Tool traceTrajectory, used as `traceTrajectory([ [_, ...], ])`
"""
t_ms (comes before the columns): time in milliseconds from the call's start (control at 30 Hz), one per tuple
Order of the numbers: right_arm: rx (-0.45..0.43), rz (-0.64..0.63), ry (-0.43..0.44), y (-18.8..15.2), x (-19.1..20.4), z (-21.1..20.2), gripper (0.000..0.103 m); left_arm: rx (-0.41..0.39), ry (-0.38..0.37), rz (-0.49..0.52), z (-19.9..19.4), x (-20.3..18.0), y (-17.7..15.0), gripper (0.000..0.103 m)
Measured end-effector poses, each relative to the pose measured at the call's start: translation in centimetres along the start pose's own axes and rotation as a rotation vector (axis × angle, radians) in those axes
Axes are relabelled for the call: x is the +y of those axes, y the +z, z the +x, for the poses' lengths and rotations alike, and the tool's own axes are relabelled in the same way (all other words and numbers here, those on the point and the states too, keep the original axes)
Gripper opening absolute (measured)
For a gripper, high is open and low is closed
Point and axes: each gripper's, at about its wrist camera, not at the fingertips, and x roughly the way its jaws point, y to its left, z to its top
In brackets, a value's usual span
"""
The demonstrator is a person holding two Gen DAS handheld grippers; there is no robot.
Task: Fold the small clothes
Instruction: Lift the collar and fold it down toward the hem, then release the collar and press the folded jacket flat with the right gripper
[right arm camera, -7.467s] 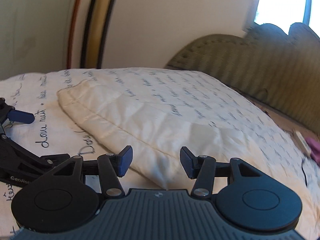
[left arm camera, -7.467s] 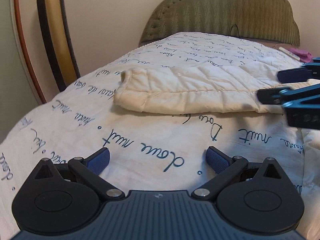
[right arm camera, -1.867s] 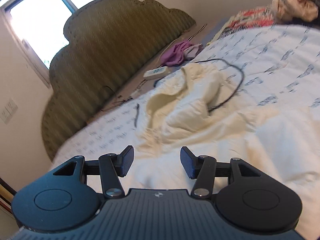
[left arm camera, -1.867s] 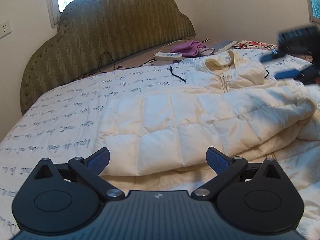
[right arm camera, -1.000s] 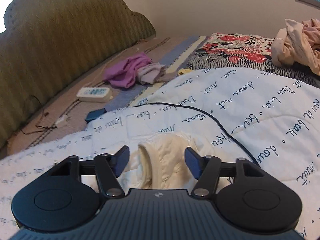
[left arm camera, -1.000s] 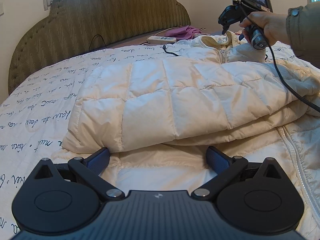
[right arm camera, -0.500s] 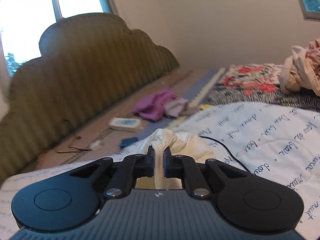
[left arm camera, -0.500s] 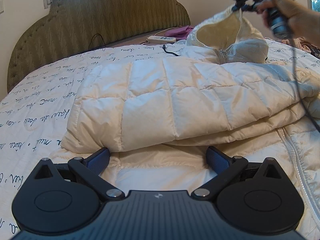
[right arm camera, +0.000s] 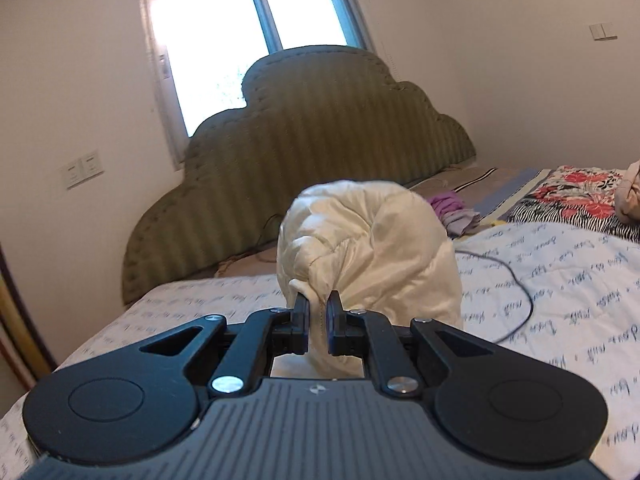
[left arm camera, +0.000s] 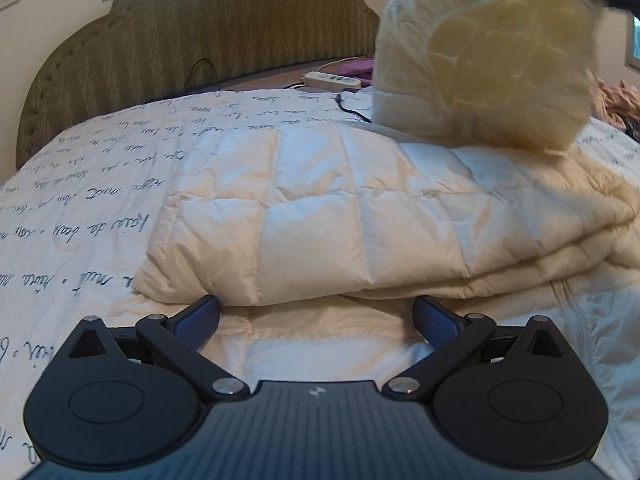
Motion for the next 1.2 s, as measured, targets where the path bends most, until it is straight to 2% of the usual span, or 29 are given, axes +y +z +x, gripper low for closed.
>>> traceTrajectory([
  [167, 0.047, -0.022, 0.014, -4.0, 1.5, -3.0, 0.011, -0.052, 0.048, -0.090, -3.2, 2.5, 2.0, 0.103],
  [300, 0.111, -0.097, 0.029, -8.2, 3.7, -4.9, 0.012, -0.115, 0.118, -0.113, -6.3, 4.4, 3.2, 0.103],
  [367, 0.203, -0.158, 0.061, -10.2, 4.8, -4.9, 0.015, -0.123, 0.136, -0.119, -7.1, 4.9, 3.5, 0.103],
  [400, 0.305, -0.193, 0.100, -11.5, 5.6, -4.4, 0.021, -0.119, 0.140, -0.124, -7.2, 5.0, 3.6, 0.103],
  [433, 0.372, -0.223, 0.113, -12.5, 6.2, -4.2, 0.021, -0.113, 0.137, -0.125, -7.4, 5.2, 3.7, 0.103],
  [500, 0.436, -0.305, 0.164, -13.4, 7.7, -4.6, 0.021, -0.097, 0.130, -0.114, -7.5, 5.4, 3.5, 0.103],
  [567, 0.369, -0.330, 0.231, -11.7, 8.6, -6.1, 0.021, -0.087, 0.138, -0.098, -7.5, 5.0, 3.2, 0.103],
  [633, 0.239, -0.293, 0.249, -8.5, 8.7, -7.0, 0.021, -0.078, 0.146, -0.082, -7.4, 4.4, 3.2, 0.103],
  [667, 0.170, -0.266, 0.232, -6.8, 8.4, -7.0, 0.033, -0.077, 0.144, -0.079, -7.4, 4.0, 3.2, 0.103],
  [700, 0.100, -0.241, 0.188, -5.1, 8.0, -6.5, 0.046, -0.077, 0.138, -0.077, -7.4, 3.6, 3.2, 0.103],
  [733, 0.044, -0.229, 0.131, -4.0, 7.7, -6.0, 0.052, -0.075, 0.131, -0.075, -7.5, 3.3, 3.2, 0.103],
  [800, -0.020, -0.225, 0.009, -2.9, 7.3, -4.5, 0.050, -0.069, 0.121, -0.066, -7.4, 2.5, 3.1, 0.103],
  [933, 0.062, -0.224, -0.115, -3.8, 5.9, 0.5, 0.051, -0.051, 0.128, -0.035, -7.3, 1.3, 2.9, 0.103],
  [1067, 0.154, -0.221, -0.106, -6.5, 5.3, 2.1, 0.051, -0.047, 0.148, -0.006, -7.3, 0.8, 2.7, 0.103],
  [1200, 0.245, -0.296, -0.082, -9.6, 6.0, 2.5, 0.050, -0.035, 0.156, -0.004, -6.9, 1.0, 2.8, 0.103],
])
